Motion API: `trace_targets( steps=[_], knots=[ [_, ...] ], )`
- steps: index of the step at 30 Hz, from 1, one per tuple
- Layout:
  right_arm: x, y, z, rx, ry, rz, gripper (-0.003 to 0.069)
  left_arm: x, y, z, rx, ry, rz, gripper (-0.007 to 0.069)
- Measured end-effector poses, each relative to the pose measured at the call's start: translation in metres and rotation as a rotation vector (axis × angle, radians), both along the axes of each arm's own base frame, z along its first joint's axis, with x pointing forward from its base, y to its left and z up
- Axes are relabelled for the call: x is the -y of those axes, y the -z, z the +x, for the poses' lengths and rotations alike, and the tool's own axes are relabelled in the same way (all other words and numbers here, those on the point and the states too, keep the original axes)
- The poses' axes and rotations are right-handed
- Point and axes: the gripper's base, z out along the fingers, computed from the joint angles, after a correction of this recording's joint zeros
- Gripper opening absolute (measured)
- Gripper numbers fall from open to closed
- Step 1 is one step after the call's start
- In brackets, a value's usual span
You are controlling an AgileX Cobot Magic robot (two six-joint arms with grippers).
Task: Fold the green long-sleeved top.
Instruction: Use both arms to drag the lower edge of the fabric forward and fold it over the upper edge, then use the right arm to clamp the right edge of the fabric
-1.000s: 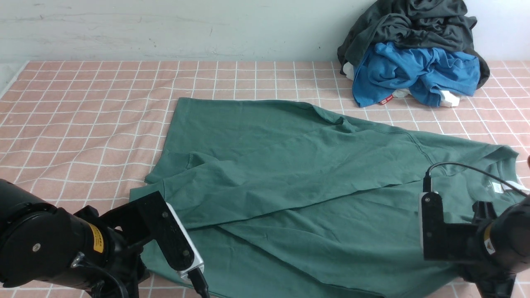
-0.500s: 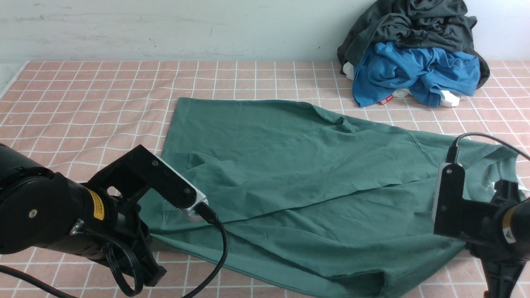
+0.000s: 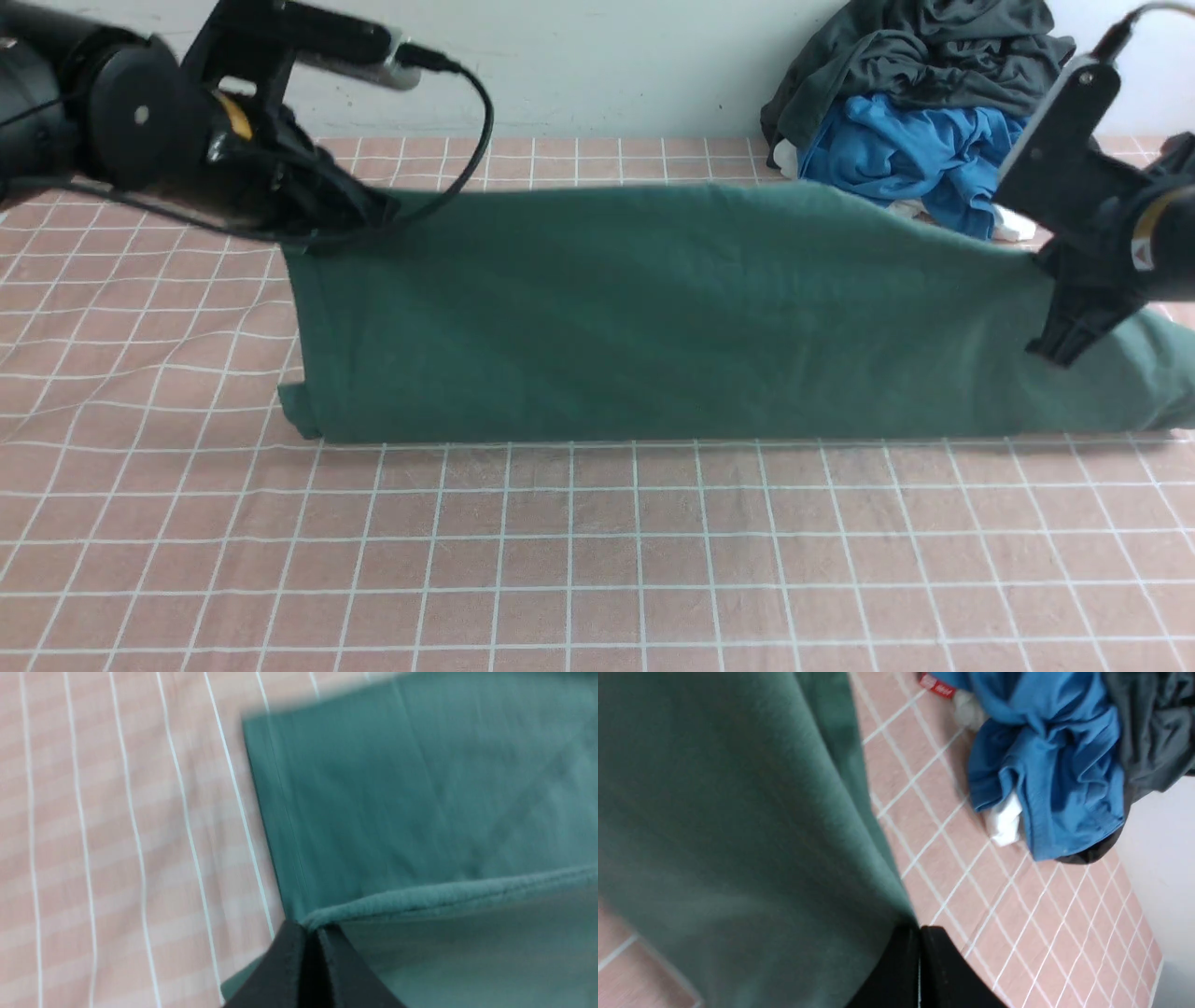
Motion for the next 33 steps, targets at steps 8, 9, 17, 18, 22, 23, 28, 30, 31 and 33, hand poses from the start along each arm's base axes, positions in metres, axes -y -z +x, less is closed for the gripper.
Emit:
trace_targets(
  steps=[8, 9, 17, 18, 22, 23, 28, 30, 31, 33],
  knots=[
    [-0.003, 0.053, 0.083, -0.028, -0.008, 0.008, -0.0004, 0.019, 0.065, 0.131, 0.022, 0.003, 0.08, 0.0],
    [-0.003, 0.054, 0.085, -0.029, -0.008, 0.008, -0.0003, 0.019, 0.068, 0.134, 0.019, 0.001, 0.081, 0.0],
    [-0.001, 0.075, 0.124, -0.076, 0.125, 0.039, 0.02, 0.006, 0.129, 0.185, -0.148, -0.095, 0.079, 0.0205],
    [0.0, 0.074, 0.124, -0.076, 0.136, 0.044, 0.0206, 0.005, 0.129, 0.185, -0.156, -0.098, 0.078, 0.0224],
    [0.01, 0.046, 0.12, -0.12, 0.342, 0.086, 0.0279, -0.009, 0.094, 0.182, -0.153, -0.137, 0.018, 0.0375],
    [0.012, 0.038, 0.117, -0.14, 0.394, 0.104, 0.0282, -0.011, 0.086, 0.178, -0.171, -0.142, 0.01, 0.0395],
    [0.034, 0.029, 0.097, -0.334, 0.551, 0.287, 0.0215, -0.008, 0.067, 0.155, -0.344, -0.057, 0.034, 0.0391],
    [0.051, 0.049, 0.097, -0.441, 0.597, 0.408, 0.0167, -0.004, 0.067, 0.152, -0.374, -0.008, 0.022, 0.0354],
    [0.064, 0.062, 0.097, -0.485, 0.631, 0.464, 0.0143, -0.002, 0.068, 0.151, -0.385, 0.013, 0.011, 0.0328],
    [0.089, 0.091, 0.099, -0.545, 0.707, 0.547, 0.0101, 0.002, 0.066, 0.149, -0.39, 0.045, -0.02, 0.0263]
  ],
)
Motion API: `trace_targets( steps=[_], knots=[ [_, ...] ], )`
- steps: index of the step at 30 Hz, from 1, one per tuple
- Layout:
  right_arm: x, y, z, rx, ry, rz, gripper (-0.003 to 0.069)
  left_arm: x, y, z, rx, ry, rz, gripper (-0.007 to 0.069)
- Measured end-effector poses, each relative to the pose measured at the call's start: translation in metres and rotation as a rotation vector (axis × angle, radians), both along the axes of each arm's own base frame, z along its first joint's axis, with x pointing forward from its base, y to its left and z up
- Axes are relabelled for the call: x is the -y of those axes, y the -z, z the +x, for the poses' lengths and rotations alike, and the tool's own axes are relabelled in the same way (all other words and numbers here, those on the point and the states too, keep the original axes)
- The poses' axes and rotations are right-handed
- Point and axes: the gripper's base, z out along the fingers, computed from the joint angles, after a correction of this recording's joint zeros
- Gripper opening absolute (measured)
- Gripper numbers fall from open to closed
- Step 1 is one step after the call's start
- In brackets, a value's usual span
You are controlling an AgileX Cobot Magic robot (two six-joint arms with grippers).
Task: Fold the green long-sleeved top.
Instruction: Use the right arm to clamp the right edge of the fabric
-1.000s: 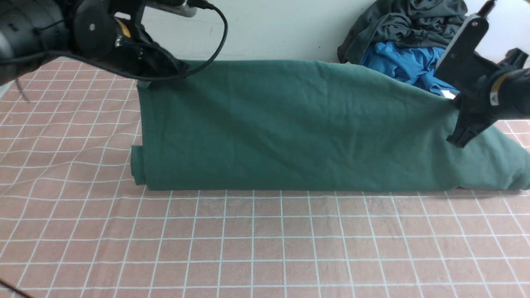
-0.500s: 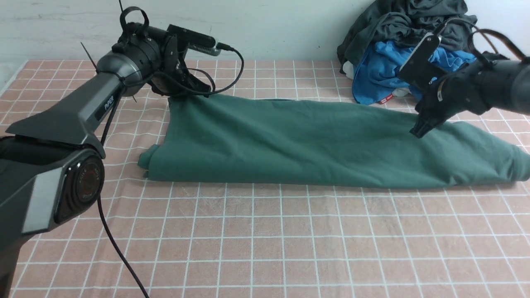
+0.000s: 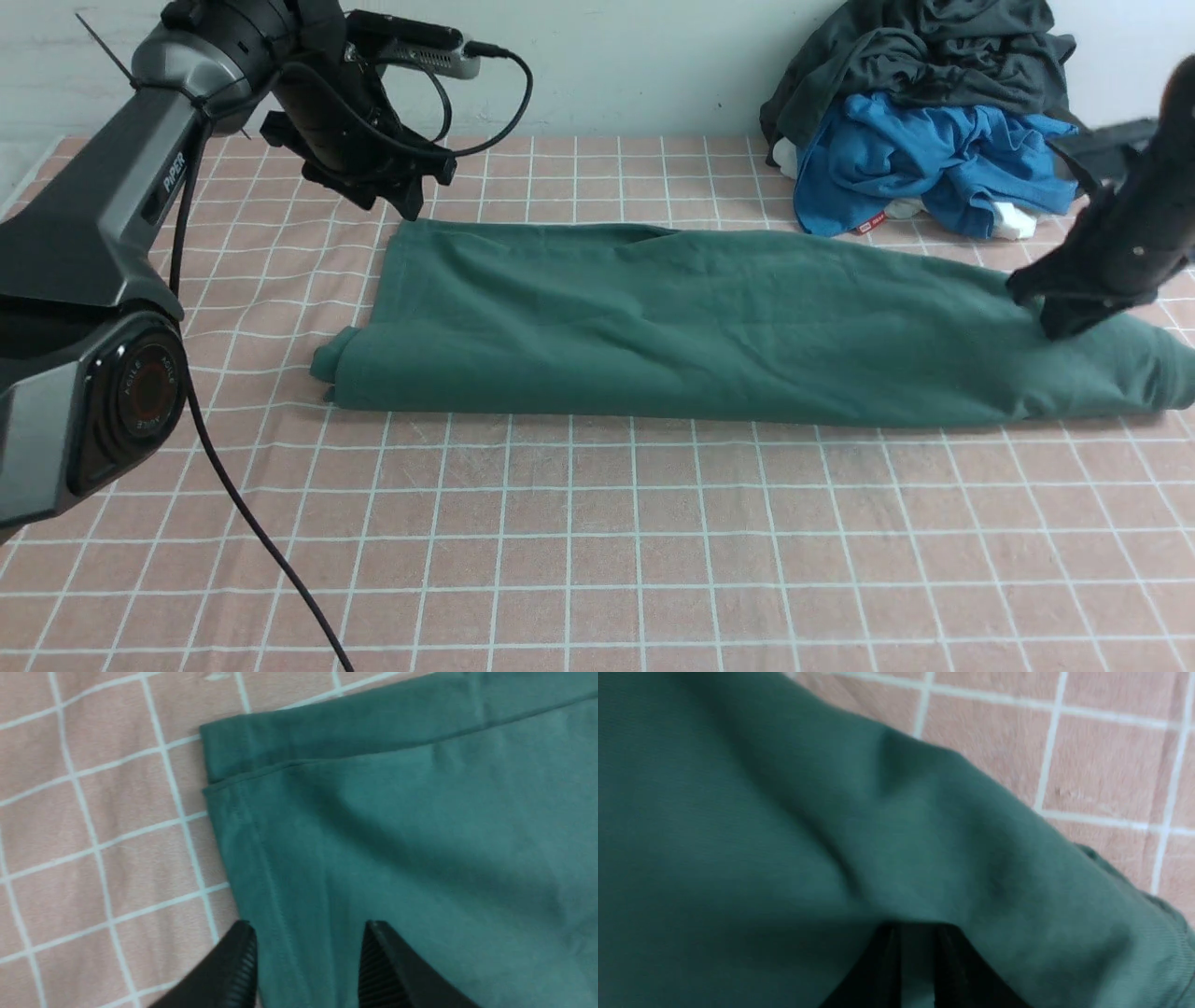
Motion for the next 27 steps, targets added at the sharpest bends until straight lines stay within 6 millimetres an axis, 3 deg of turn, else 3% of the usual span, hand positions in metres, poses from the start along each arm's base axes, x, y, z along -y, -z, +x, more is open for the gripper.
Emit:
trace_targets(
  steps=[2, 3, 5, 7, 8, 10, 12, 15, 16, 18, 19, 20, 23, 27],
  knots=[
    [0.011, 0.01, -0.001, -0.017, 0.041, 0.017, 0.0094, 0.002, -0.003, -0.001, 0.001, 0.009, -0.016, 0.0233],
    [0.026, 0.015, -0.002, -0.026, 0.106, 0.034, 0.0094, 0.003, -0.011, -0.004, 0.01, 0.02, -0.033, 0.0187],
    [0.04, 0.013, -0.005, -0.017, 0.163, 0.047, 0.0099, 0.003, -0.027, -0.009, 0.035, 0.028, -0.042, 0.0151],
    [0.06, -0.002, -0.012, 0.013, 0.228, 0.067, 0.0132, 0.001, -0.06, -0.025, 0.08, 0.032, -0.049, 0.0099],
    [0.06, -0.002, -0.012, 0.011, 0.228, 0.068, 0.0136, 0.0, -0.063, -0.026, 0.084, 0.033, -0.049, 0.0096],
    [0.07, -0.01, -0.018, 0.01, 0.26, 0.093, 0.019, -0.002, -0.086, -0.043, 0.103, 0.036, -0.05, 0.0078],
    [0.077, -0.01, -0.025, -0.034, 0.28, 0.121, 0.0309, -0.006, -0.109, -0.073, 0.096, 0.059, -0.035, 0.0069],
    [0.082, -0.008, -0.029, -0.054, 0.295, 0.127, 0.0459, -0.01, -0.111, -0.11, 0.028, 0.091, -0.015, 0.0069],
    [0.082, -0.008, -0.029, -0.053, 0.295, 0.127, 0.0459, -0.011, -0.115, -0.113, 0.038, 0.092, -0.015, 0.0069],
    [0.083, -0.007, -0.029, -0.043, 0.3, 0.13, 0.0535, -0.016, -0.106, -0.146, -0.037, 0.103, -0.002, 0.0069],
    [0.083, -0.007, -0.028, -0.04, 0.301, 0.132, 0.0544, -0.017, -0.105, -0.151, -0.041, 0.102, -0.001, 0.0069],
    [0.082, -0.004, -0.026, -0.032, 0.308, 0.147, 0.0548, -0.021, -0.105, -0.17, -0.029, 0.094, -0.002, 0.0069],
    [0.08, 0.005, -0.023, -0.035, 0.319, 0.181, 0.0512, -0.028, -0.104, -0.196, 0.003, 0.074, -0.006, 0.0069],
    [0.071, 0.022, -0.018, -0.065, 0.309, 0.2, 0.0363, -0.042, -0.111, -0.24, 0.063, 0.042, 0.011, 0.0069]
  ],
)
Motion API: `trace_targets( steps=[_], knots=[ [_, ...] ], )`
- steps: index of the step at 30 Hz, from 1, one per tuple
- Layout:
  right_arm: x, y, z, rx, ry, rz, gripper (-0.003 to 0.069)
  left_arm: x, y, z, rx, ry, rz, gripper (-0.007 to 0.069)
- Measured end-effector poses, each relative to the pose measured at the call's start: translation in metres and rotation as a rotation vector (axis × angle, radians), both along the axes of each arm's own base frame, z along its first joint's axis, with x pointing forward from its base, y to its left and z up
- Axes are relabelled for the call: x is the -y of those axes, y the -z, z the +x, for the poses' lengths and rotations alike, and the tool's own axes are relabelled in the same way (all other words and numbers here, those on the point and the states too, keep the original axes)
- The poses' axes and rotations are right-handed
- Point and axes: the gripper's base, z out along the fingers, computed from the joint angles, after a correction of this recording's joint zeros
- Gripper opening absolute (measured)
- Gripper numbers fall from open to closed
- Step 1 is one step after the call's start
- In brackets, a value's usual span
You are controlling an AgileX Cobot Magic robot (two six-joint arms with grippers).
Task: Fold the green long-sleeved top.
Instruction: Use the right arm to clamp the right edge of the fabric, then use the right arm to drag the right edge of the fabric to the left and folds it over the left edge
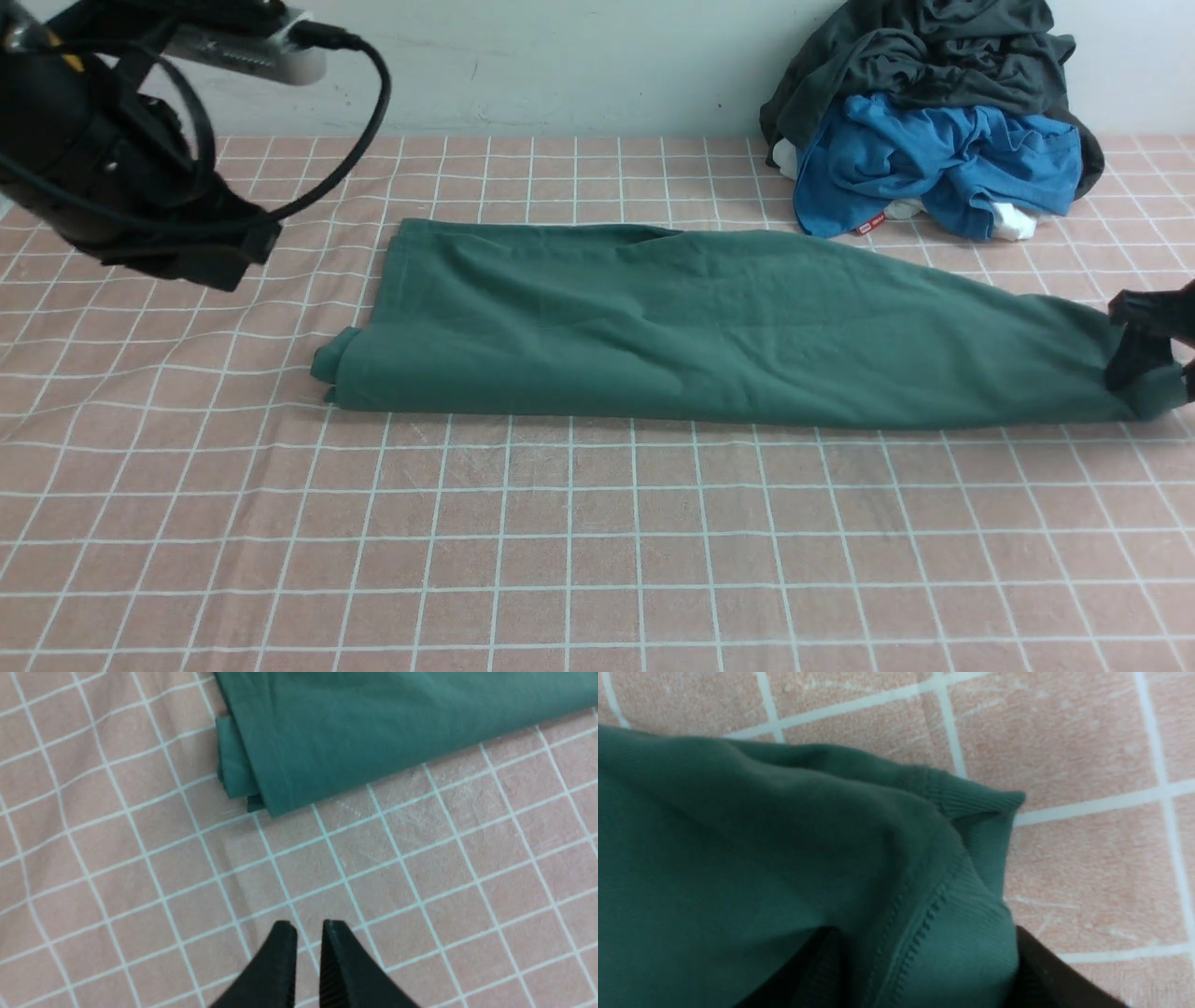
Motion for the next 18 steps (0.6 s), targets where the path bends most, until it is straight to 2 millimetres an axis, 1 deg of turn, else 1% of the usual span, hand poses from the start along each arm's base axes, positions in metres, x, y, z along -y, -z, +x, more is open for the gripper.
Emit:
trace_targets(
  steps=[1, 2, 3, 4, 5, 6, 7, 9, 10, 11, 13, 14, 15, 16, 18],
  knots=[
    [-0.002, -0.001, 0.001, 0.004, -0.004, 0.001, 0.0293, -0.005, -0.004, -0.016, 0.02, -0.017, 0.002, 0.0069],
    [-0.004, -0.001, 0.002, 0.003, -0.011, 0.001, 0.0248, -0.009, -0.006, -0.025, 0.03, -0.035, 0.002, 0.0069],
    [-0.004, -0.002, 0.002, 0.002, -0.013, 0.002, 0.0225, -0.01, -0.004, -0.028, 0.026, -0.04, 0.004, 0.0069],
    [-0.005, -0.005, 0.003, 0.001, -0.032, -0.005, 0.0141, -0.017, -0.009, -0.048, 0.052, -0.08, 0.002, 0.0069],
    [-0.004, -0.013, 0.004, 0.006, -0.05, -0.022, 0.0075, -0.024, -0.009, -0.063, 0.065, -0.119, 0.003, 0.0069],
    [-0.003, -0.023, 0.004, 0.015, -0.062, -0.043, 0.0046, -0.027, -0.008, -0.074, 0.072, -0.14, 0.005, 0.0069],
    [-0.003, -0.026, 0.004, 0.013, -0.065, -0.047, 0.0035, -0.028, -0.007, -0.08, 0.075, -0.148, 0.004, 0.0069],
    [-0.001, -0.069, 0.006, 0.065, -0.082, -0.123, 0.0011, -0.033, 0.003, -0.112, 0.092, -0.196, 0.006, 0.0069],
    [-0.001, -0.073, 0.006, 0.075, -0.08, -0.131, 0.0011, -0.033, 0.003, -0.112, 0.093, -0.199, 0.007, 0.0069],
    [-0.001, -0.107, 0.005, 0.13, -0.062, -0.172, 0.001, -0.034, 0.014, -0.13, 0.106, -0.219, -0.001, 0.0069],
    [-0.004, -0.149, 0.003, 0.226, -0.042, -0.203, 0.001, -0.034, 0.03, -0.143, 0.125, -0.234, -0.01, 0.0069],
    [-0.009, -0.165, 0.002, 0.268, -0.043, -0.212, 0.001, -0.034, 0.037, -0.146, 0.122, -0.238, -0.012, 0.0069],
    [-0.016, -0.187, 0.001, 0.327, -0.046, -0.218, 0.001, -0.034, 0.044, -0.15, 0.145, -0.245, -0.018, 0.0069],
    [-0.027, -0.202, 0.0, 0.372, -0.059, -0.212, 0.001, -0.034, 0.052, -0.152, 0.156, -0.249, -0.019, 0.0069],
    [-0.057, -0.221, 0.002, 0.438, -0.114, -0.188, 0.001, -0.034, 0.066, -0.154, 0.168, -0.254, -0.022, 0.0069]
  ],
)
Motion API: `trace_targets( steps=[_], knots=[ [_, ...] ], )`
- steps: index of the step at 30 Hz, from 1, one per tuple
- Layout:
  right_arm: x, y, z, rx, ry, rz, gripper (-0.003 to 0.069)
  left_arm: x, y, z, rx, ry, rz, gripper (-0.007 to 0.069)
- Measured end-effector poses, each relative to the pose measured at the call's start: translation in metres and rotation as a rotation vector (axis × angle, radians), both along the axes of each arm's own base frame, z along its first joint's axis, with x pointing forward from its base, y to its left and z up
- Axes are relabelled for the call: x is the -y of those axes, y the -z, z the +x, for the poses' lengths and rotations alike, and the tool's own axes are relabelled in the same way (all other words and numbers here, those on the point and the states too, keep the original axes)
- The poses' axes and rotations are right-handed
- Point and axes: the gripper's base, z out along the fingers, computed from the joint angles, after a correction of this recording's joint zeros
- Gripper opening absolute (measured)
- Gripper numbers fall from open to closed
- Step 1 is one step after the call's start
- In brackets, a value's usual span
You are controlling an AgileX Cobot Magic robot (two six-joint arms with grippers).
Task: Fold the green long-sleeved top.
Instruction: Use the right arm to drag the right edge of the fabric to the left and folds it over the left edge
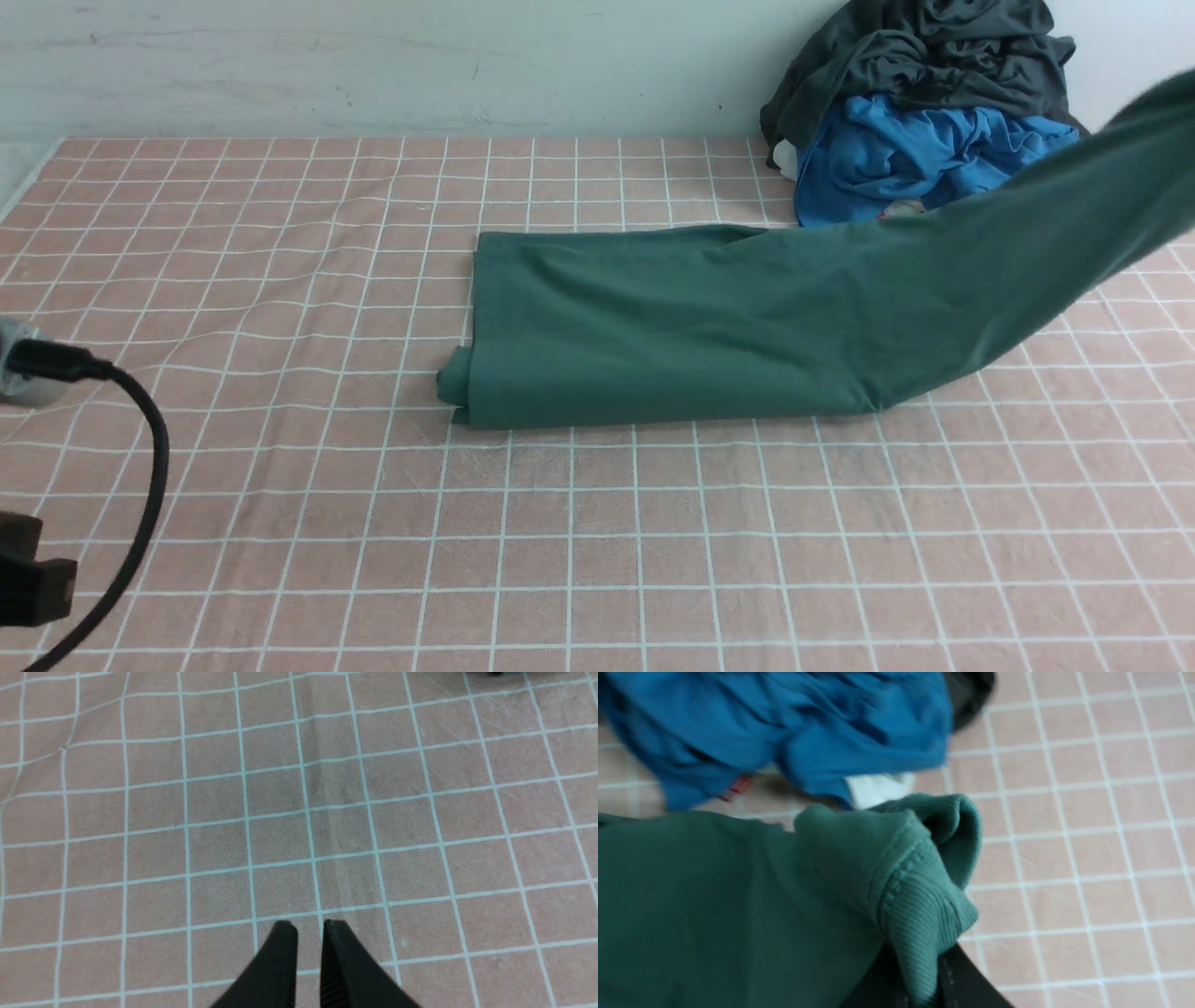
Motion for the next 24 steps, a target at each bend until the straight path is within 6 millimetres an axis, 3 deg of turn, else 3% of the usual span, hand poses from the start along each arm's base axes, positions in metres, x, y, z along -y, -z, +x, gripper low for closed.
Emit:
trace_targets(
  steps=[2, 3, 4, 6, 10, 11, 12, 14, 17, 21, 24],
  knots=[
    [-0.042, -0.01, 0.003, 0.036, -0.097, 0.031, 0.001, 0.0, 0.011, 0.002, 0.025, -0.005, -0.002, 0.0069],
    [-0.056, -0.011, 0.004, 0.038, -0.13, 0.043, 0.001, 0.0, 0.013, 0.003, 0.035, -0.006, -0.001, 0.0069],
    [-0.085, -0.011, 0.004, 0.037, -0.196, 0.066, 0.001, 0.0, 0.017, 0.005, 0.052, -0.009, -0.004, 0.0069],
    [-0.124, -0.008, 0.004, 0.035, -0.284, 0.096, 0.001, 0.0, 0.019, 0.007, 0.073, -0.013, -0.018, 0.0069],
    [-0.215, 0.007, 0.006, 0.104, -0.461, 0.165, 0.001, 0.003, 0.018, 0.009, 0.099, -0.023, -0.069, 0.0069],
    [-0.215, 0.007, 0.006, 0.104, -0.463, 0.163, 0.001, 0.003, 0.018, 0.009, 0.099, -0.023, -0.071, 0.0069],
    [-0.244, 0.016, 0.007, 0.125, -0.514, 0.18, 0.001, 0.004, 0.018, 0.009, 0.099, -0.025, -0.082, 0.0069],
    [-0.278, 0.034, 0.009, 0.15, -0.583, 0.187, 0.001, 0.004, 0.018, 0.009, 0.1, -0.027, -0.095, 0.0069],
    [-0.314, 0.067, 0.011, 0.128, -0.655, 0.181, 0.0013, 0.005, 0.017, 0.01, 0.115, -0.029, -0.1, 0.0069],
    [-0.342, 0.104, 0.013, 0.09, -0.687, 0.2, 0.0057, 0.004, 0.017, 0.011, 0.119, -0.03, -0.1, 0.0069],
    [-0.352, 0.111, 0.013, 0.1, -0.69, 0.232, 0.0152, 0.004, 0.017, 0.011, 0.119, -0.03, -0.1, 0.0069]
  ],
)
